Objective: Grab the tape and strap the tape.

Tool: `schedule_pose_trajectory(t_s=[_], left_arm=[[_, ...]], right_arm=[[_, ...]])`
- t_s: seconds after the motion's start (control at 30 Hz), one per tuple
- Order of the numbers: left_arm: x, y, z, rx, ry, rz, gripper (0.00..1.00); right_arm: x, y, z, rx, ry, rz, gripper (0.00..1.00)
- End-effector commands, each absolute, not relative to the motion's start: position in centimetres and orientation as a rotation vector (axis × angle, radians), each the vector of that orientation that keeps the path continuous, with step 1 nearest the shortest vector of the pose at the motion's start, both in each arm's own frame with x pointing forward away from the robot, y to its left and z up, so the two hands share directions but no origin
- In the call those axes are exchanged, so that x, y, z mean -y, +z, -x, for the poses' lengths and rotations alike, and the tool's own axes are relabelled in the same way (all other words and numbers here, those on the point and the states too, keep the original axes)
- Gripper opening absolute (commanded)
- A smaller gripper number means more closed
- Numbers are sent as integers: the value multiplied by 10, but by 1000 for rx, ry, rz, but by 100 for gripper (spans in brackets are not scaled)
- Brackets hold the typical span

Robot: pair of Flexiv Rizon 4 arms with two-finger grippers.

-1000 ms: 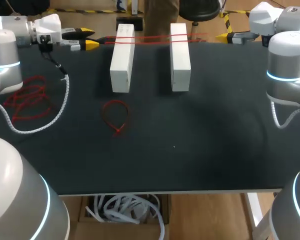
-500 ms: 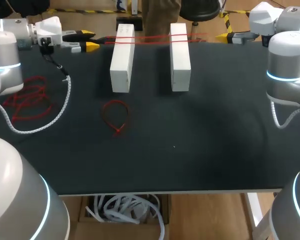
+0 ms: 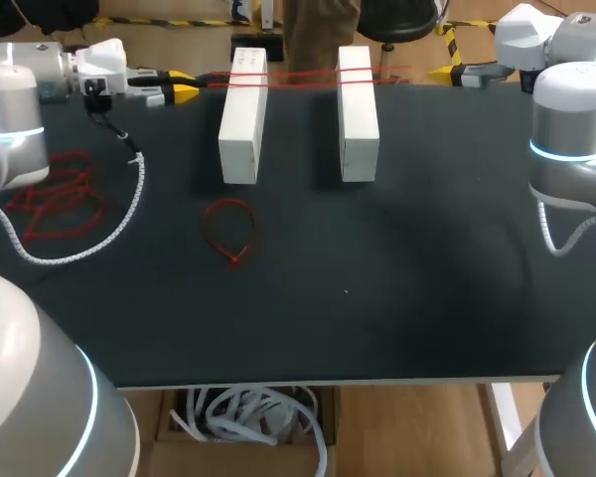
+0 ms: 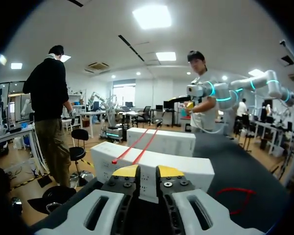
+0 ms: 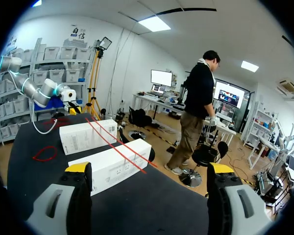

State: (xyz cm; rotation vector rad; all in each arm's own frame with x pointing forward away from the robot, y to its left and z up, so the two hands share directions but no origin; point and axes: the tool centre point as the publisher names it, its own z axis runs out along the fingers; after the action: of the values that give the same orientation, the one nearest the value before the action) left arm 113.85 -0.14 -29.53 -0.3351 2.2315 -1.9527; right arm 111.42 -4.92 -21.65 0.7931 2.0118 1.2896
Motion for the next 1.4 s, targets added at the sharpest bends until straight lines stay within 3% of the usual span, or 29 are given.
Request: schedule_pose_trajectory(t_s=[0.03,0.2,0.67,1.4], left_arm=[[1,-301,-1149,-2236,-1984,306,30],[1,-303,-1154,-2243,-1989,290,34],[1,-312,-1163,-2256,-2003,277,24],[14,-315,-1172,-2243,-2037,259,27]], right_arm=[[49,-216,-1114,-2012,1290,-793,100],[49,-216,-1114,-2012,1290,-793,100],[49,-216,-1114,-2012,1290,-793,100],[49,-216,-1114,-2012,1290,-793,100]])
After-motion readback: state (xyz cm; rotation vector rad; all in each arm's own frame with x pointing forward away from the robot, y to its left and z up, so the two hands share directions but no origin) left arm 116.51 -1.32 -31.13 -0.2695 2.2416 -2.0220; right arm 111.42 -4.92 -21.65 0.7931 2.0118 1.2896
